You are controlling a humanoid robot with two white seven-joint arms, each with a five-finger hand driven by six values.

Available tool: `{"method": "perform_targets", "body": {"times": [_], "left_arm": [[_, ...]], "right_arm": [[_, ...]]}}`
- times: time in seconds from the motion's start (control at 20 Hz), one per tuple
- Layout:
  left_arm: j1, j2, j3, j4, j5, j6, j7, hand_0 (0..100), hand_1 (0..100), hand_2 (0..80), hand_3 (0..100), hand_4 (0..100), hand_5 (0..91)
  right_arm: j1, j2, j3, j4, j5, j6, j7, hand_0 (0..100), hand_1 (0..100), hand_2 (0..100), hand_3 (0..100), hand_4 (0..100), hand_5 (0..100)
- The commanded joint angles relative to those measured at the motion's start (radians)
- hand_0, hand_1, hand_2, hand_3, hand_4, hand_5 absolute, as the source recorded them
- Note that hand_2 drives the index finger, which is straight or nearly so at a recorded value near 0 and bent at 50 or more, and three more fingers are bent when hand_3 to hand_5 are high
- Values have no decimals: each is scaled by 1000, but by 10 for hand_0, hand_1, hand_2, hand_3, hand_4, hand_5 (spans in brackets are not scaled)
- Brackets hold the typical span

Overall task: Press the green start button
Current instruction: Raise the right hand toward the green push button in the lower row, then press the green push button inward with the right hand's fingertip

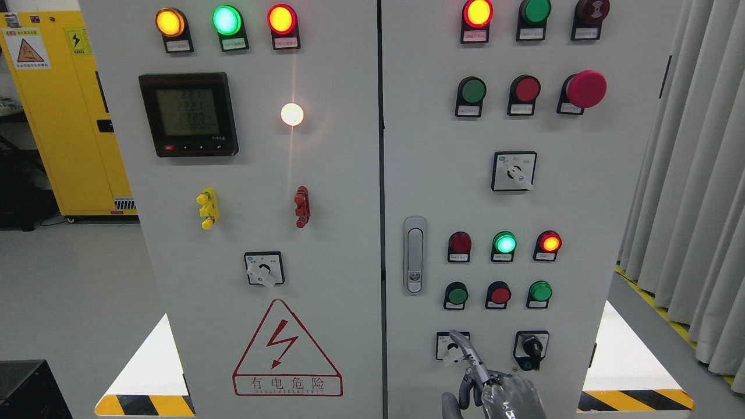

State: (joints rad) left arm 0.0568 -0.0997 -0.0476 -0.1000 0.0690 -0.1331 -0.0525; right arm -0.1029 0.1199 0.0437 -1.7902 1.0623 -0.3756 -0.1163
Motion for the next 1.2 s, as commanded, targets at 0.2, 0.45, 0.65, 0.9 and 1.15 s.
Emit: {"method": "perform_targets", "body": {"times": [0.2,0.45,0.65,0.9,1.15], "left_arm": [[0,0,0,-1,0,0,0,120,556,0,0,0,0],[0,0,0,0,0,0,0,120,556,0,0,0,0],[0,0,0,0,0,0,0,120,556,0,0,0,0],[0,0,0,-1,0,0,0,120,556,0,0,0,0],[0,0,0,0,0,0,0,120,556,0,0,0,0]], "right_arm": [[-126,3,-42,152,45,4,7,738,947,0,1000,1000,1000],[-141,3,-42,183,45,12,6,751,947,0,1000,1000,1000],[-141,3,-45,186,45,12,3,761,946,0,1000,1000,1000],[-139,4,-47,186,39,12,-2,780,946,0,1000,1000,1000],[-138,4,-51,186,34,12,-13,804,948,0,1000,1000,1000]]}}
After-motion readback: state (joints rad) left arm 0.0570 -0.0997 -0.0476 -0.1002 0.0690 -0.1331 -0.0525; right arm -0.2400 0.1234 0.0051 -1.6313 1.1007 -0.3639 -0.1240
